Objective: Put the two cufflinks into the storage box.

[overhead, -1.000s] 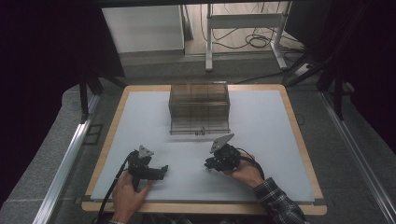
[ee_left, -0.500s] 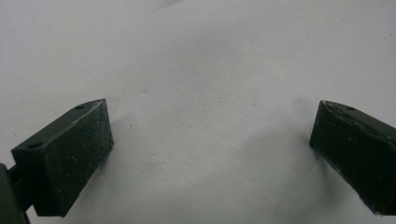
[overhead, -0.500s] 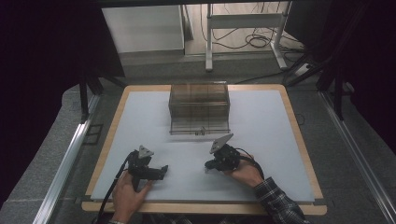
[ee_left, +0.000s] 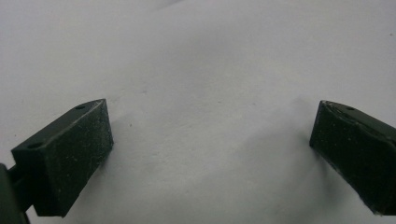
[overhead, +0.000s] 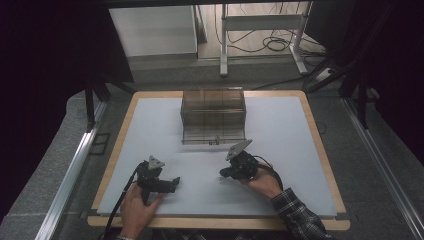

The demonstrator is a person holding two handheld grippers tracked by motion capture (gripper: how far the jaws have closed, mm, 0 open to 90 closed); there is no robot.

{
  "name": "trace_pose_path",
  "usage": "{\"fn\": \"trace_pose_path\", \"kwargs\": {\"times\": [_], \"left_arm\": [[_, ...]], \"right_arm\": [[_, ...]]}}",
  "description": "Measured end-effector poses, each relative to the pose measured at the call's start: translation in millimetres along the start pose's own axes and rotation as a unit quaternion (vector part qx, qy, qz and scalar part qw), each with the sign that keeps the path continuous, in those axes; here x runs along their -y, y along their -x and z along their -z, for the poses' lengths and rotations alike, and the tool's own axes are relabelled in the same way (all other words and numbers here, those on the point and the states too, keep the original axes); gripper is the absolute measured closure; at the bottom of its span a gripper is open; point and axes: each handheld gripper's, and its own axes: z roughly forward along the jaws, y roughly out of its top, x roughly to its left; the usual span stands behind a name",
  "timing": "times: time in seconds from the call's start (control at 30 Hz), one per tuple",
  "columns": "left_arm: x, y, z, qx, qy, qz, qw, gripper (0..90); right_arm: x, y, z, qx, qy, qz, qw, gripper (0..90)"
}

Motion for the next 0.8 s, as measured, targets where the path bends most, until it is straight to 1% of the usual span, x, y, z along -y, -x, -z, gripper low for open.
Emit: {"fn": "trace_pose_path", "kwargs": {"times": [0.1, 0.23, 0.43, 0.63, 0.8], "left_arm": [[0.0, 0.0, 0.0, 0.0, 0.0, 0.0, 1.0, 0.0], [0.0, 0.0, 0.0, 0.0, 0.0, 0.0, 1.0, 0.0], [0.0, 0.1, 0.0, 0.0, 0.0, 0.001, 1.0, 0.0], [0.0, -0.2, 0.2, 0.0, -0.001, -0.001, 1.0, 0.0], [0.0, -0.2, 0.2, 0.0, -0.001, -0.001, 1.0, 0.0]], "right_arm": [[-2.4, 1.4, 2.5, 0.006, 0.001, -0.004, 1.0, 88.4], [-4.3, 3.7, 4.6, 0.012, 0.002, -0.003, 0.9999, 88.3], [-8.1, 7.7, 8.4, 0.02, 0.003, -0.017, 0.9996, 88.3], [-11.4, 12.0, 10.3, 0.025, 0.005, -0.025, 0.9994, 88.3], [-15.0, 14.7, 11.6, 0.028, 0.007, -0.025, 0.9993, 88.3]]}}
